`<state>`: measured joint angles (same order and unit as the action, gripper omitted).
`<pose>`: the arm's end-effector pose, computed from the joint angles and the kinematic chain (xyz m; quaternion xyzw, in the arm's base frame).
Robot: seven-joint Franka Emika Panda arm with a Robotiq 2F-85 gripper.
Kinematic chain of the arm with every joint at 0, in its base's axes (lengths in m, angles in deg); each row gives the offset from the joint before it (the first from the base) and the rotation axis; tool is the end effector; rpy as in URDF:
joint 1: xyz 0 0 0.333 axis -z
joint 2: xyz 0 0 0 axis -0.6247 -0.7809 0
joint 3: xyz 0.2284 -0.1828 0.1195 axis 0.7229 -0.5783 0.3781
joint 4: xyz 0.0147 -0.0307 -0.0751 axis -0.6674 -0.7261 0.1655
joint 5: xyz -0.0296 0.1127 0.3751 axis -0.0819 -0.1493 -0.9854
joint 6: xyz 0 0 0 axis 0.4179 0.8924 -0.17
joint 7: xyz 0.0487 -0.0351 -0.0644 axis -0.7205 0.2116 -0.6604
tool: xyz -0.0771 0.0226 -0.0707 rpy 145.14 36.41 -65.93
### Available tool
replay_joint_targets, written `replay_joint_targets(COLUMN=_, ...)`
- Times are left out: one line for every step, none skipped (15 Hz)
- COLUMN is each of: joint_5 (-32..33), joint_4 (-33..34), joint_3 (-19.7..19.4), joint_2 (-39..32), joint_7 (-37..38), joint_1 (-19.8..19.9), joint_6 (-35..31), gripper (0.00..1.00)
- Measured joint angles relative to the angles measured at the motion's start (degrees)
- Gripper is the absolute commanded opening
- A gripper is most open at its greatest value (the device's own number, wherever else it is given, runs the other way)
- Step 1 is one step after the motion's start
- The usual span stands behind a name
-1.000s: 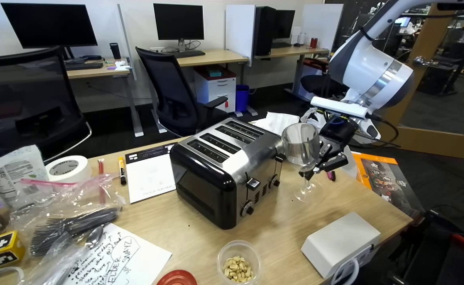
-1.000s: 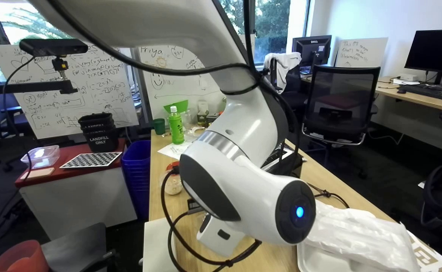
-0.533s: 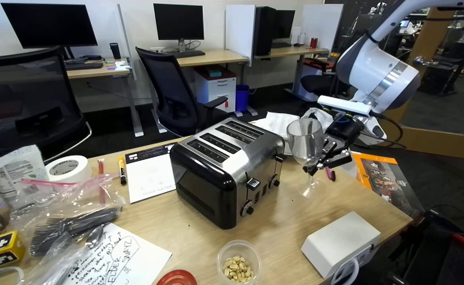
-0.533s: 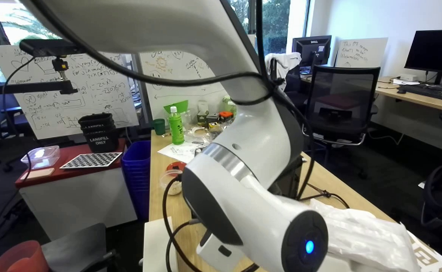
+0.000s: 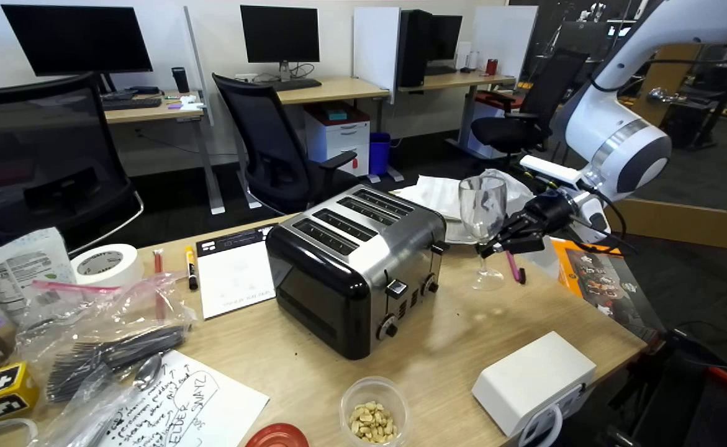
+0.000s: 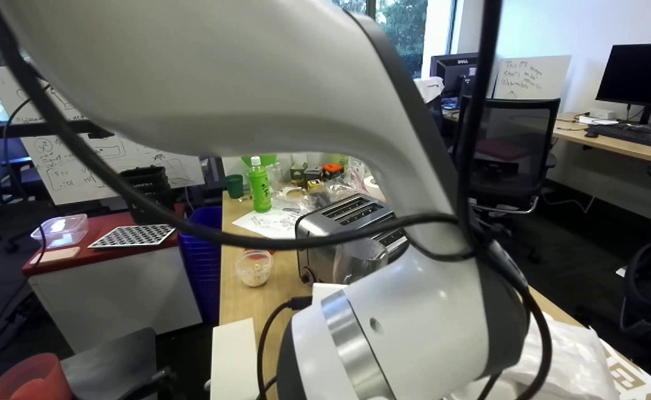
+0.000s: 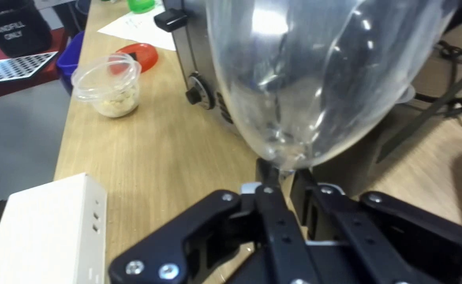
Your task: Pick up the wine glass, pour its contents in the small plastic bowl and put the wine glass back on the table
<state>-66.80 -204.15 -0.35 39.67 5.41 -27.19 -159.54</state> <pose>0.4347 -0.1165 0.1114 -0.4086 0.7531 0.3244 0.4007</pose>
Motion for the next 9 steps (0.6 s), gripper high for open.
replay_joint_targets(joint_5=-2.49, joint_4=0.67, joint_3=-0.35, joint_2=-0.96, joint_7=-0.22, joint_1=0.26, joint_6=-0.01, gripper=0.04)
replay_joint_targets(joint_5=-4.69, joint_4=1.41, joint_3=-0.66, joint_2=-1.87, joint_7=-0.32, joint_1=0.49, joint_6=-0.01, gripper=0.04)
replay_joint_targets(joint_5=-6.6, joint_4=2.24, joint_3=-0.9, joint_2=-2.76, joint_7=-0.33, joint_1=0.71, joint_6=-0.01, gripper=0.04)
replay_joint_targets(joint_5=-8.16, joint_4=3.06, joint_3=-1.06, joint_2=-3.61, joint_7=-0.33, joint_1=0.89, joint_6=-0.03, gripper=0.04)
replay_joint_targets(joint_5=-9.52, joint_4=3.83, joint_3=-1.17, joint_2=-4.54, joint_7=-0.33, joint_1=1.01, joint_6=-0.08, gripper=0.04)
replay_joint_targets(joint_5=-10.68, joint_4=4.63, joint_3=-1.25, joint_2=-5.49, joint_7=-0.33, joint_1=1.06, joint_6=-0.09, gripper=0.04)
replay_joint_targets(joint_5=-11.82, joint_4=5.38, joint_3=-1.25, joint_2=-6.47, joint_7=-0.33, joint_1=1.07, joint_6=-0.13, gripper=0.04)
replay_joint_targets(joint_5=-12.77, joint_4=6.11, joint_3=-1.25, joint_2=-7.38, joint_7=-0.33, joint_1=1.05, joint_6=-0.15, gripper=0.04)
replay_joint_targets(joint_5=-13.64, joint_4=6.79, joint_3=-1.24, joint_2=-8.18, joint_7=-0.33, joint_1=1.01, joint_6=-0.17, gripper=0.04)
